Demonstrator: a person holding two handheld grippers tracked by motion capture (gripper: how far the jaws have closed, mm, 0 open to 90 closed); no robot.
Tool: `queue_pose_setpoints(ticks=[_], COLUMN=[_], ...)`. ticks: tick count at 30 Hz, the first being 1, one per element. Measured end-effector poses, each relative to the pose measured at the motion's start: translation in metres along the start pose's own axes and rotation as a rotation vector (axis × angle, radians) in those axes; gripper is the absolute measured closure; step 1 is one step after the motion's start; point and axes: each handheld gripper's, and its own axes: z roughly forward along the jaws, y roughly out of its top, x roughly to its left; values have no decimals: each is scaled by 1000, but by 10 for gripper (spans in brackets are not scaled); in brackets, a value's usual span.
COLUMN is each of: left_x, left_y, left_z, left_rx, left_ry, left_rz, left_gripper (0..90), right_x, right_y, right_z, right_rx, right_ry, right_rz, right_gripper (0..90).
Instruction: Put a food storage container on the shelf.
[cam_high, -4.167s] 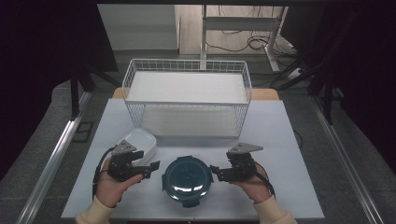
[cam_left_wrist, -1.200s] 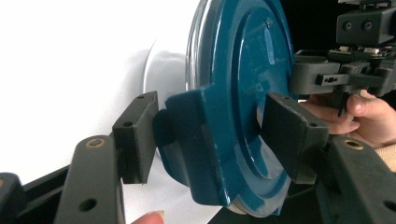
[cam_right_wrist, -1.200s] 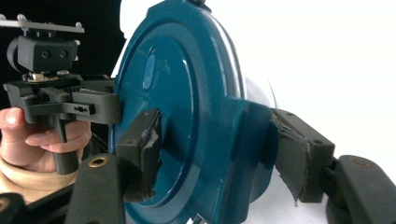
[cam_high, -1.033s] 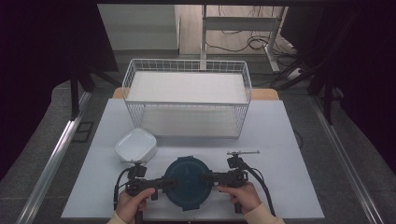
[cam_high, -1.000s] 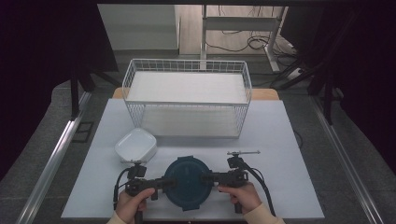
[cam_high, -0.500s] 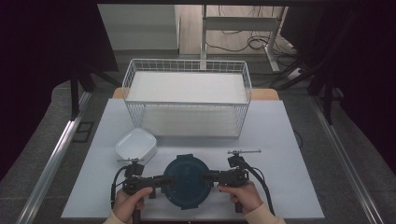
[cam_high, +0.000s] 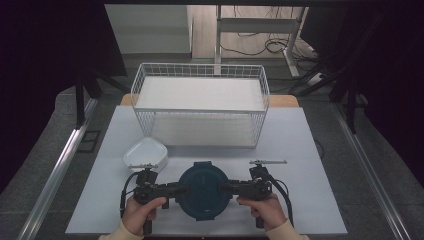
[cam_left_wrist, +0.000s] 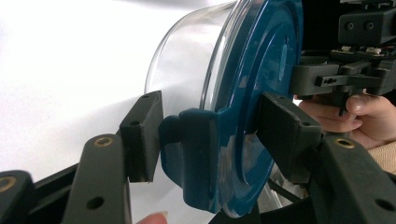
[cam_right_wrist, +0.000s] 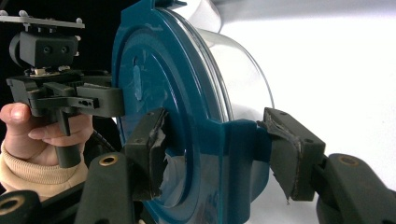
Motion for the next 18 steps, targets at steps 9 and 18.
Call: queue_pose_setpoints(ticks=[9,18], left_x=[0,-4], left_y=[4,8], left_z=[-5,-10], left_rx=[-17,-34], left_ry=[13,25], left_rz=[-2,-1], left_gripper=[420,417], right_x=[2,8], right_y=[9,19], right_z=[3,4], right_rx=[16,18], right_ry=[5,10], right_rz=[-25,-61], right_gripper=[418,417])
